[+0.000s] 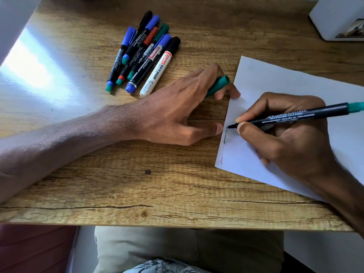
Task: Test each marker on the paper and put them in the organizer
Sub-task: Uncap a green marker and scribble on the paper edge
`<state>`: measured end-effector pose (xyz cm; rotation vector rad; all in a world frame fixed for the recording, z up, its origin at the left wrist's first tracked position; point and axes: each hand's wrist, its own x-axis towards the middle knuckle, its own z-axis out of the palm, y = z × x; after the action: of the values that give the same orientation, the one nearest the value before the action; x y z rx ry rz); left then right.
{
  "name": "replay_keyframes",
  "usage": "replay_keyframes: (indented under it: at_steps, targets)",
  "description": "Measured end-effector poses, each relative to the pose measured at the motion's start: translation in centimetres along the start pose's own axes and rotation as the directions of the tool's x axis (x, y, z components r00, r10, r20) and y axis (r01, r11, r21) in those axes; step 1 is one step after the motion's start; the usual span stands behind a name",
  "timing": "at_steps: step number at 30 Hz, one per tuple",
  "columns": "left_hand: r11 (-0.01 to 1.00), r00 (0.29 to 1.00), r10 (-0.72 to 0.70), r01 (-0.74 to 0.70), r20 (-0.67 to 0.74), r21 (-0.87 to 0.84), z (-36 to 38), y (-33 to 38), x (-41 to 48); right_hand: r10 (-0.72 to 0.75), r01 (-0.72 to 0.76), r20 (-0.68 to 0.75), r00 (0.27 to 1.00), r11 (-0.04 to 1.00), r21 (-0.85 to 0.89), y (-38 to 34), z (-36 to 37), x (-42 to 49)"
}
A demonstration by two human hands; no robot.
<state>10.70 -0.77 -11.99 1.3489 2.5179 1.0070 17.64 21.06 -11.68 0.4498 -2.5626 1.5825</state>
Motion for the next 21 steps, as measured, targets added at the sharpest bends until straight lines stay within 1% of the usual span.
replay_keyframes:
  at_steps: [6, 10, 16, 21]
  targets:
    - [1.000, 1.000, 0.004, -0.004, 0.002, 0.012, 0.00, -0.05, -0.05, 0.013, -0.008, -0.055, 0.998, 0.996, 0.090, 0.12, -0.19, 0.03]
    - [1.000, 1.000, -0.001, 0.001, 0.002, 0.013, 0.00, -0.06, -0.01, 0.021, -0.017, -0.053, 0.998, 0.996, 0.084, 0.32, -0.12, 0.00]
    - [1.000, 1.000, 0.001, -0.001, -0.008, 0.001, -0.09, 0.26, -0.05, 0.059, -0.050, -0.062, 0.996, 0.989, 0.139, 0.42, -0.05, -0.01]
    - [1.000, 0.999, -0.027, 0.027, -0.026, -0.002, -0.11, 0.54, 0.06, 0.069, -0.060, -0.055, 0.996, 0.987, 0.147, 0.39, -0.15, 0.07]
